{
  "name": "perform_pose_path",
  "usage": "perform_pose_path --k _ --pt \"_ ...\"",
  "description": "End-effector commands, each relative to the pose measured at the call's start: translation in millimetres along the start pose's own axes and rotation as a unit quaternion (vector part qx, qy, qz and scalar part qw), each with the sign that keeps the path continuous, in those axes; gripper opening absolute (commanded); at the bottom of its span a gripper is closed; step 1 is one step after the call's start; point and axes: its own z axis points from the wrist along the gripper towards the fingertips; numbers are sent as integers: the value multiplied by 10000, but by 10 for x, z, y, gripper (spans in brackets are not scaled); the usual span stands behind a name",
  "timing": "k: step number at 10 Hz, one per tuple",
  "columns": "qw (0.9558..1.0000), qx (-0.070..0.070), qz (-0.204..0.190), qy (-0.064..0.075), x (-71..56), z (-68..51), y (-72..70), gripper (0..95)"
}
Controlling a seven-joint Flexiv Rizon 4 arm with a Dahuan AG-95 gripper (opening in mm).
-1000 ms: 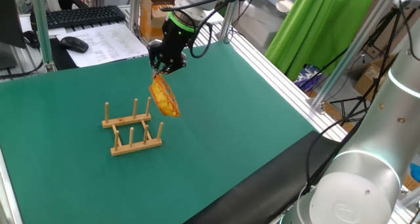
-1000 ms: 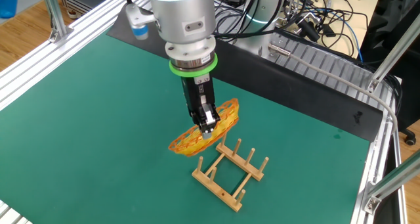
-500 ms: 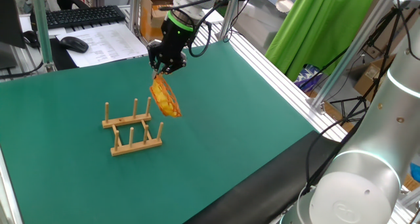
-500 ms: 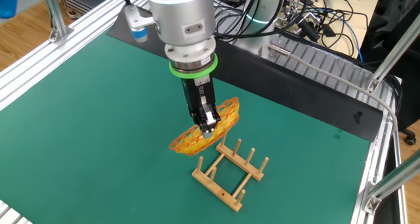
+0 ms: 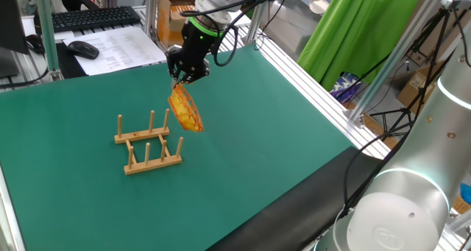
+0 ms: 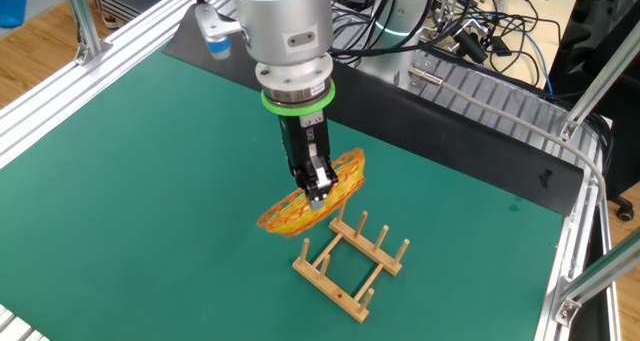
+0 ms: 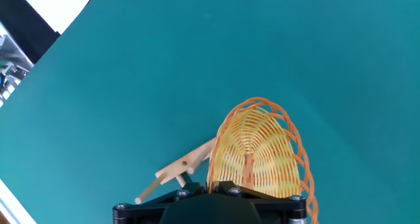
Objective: Put the dish on the dish rack
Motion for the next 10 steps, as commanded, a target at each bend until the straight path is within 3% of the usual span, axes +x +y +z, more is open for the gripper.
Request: perform_pose_path --k 1,3,5,7,8,10 --pt "9999 2 111 -65 33 -13 3 0" --pt "9993 -158 296 179 173 -97 72 0" --pt "9988 -229 370 234 326 -175 137 0" --pt "9985 -350 266 316 330 -224 145 0" --pt "9987 -380 131 325 266 -369 186 0" --pt "9990 -359 34 282 168 -443 222 0"
